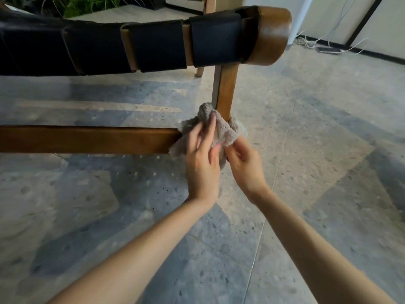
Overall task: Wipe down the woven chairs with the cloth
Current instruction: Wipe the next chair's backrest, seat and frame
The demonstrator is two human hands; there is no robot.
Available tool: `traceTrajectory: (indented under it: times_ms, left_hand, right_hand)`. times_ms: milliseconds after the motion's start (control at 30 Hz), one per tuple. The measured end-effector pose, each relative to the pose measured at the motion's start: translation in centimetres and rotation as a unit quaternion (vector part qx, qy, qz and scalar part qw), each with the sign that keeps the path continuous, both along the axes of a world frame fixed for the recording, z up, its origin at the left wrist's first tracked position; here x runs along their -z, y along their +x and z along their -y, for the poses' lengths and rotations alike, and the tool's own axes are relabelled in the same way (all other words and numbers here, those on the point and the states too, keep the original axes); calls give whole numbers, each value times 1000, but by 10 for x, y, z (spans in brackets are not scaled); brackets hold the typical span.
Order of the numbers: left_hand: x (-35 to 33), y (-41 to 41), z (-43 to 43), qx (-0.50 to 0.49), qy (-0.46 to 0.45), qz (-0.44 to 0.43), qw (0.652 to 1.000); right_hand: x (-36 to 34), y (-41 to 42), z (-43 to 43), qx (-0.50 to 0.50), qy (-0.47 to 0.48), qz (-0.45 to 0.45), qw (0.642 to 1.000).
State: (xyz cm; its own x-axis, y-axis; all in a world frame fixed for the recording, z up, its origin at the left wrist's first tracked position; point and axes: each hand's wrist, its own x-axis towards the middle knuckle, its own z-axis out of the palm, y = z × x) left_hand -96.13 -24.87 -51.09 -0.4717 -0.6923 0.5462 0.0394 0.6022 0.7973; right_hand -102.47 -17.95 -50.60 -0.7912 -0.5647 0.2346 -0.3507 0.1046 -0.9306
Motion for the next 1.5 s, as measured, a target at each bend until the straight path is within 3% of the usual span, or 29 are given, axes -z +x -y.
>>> traceTrajectory:
  times_ms: [200,367,467,567,667,833,933,1033,1233,1500]
  left_hand:
    - [48,27,-21,4,41,34,999]
    - [72,36,-22,13,122,86,989]
    - [78,38,-9,37,125,132,983]
    - [68,27,2,40,148,109,982]
    - [61,16,5,40,189,85,978]
    - [83,32,4,6,176,204,963]
    - [87,43,3,16,179,253,951]
    - [71,51,1,0,167,227,959]
    - [11,81,11,-78,56,39,995]
    - [-38,114,82,-157,-21,-36,987]
  right_hand:
    - [46,19,-16,1,50,60,997]
    - [58,25,-20,-44,84,117,989]
    - [57,24,-20,-63,105,129,984]
    - [42,18,-11,-27,56,68,996]
    - [31,14,-1,11,10,70,997]
    - [50,24,-12,-3,80,100,992]
    - [59,31,-24,-1,74,125,989]
    - [50,37,-28,70,45,93,992]
    - [8,65,-5,125,-40,-77,988]
    - [-51,66,51,97,9,-204,974]
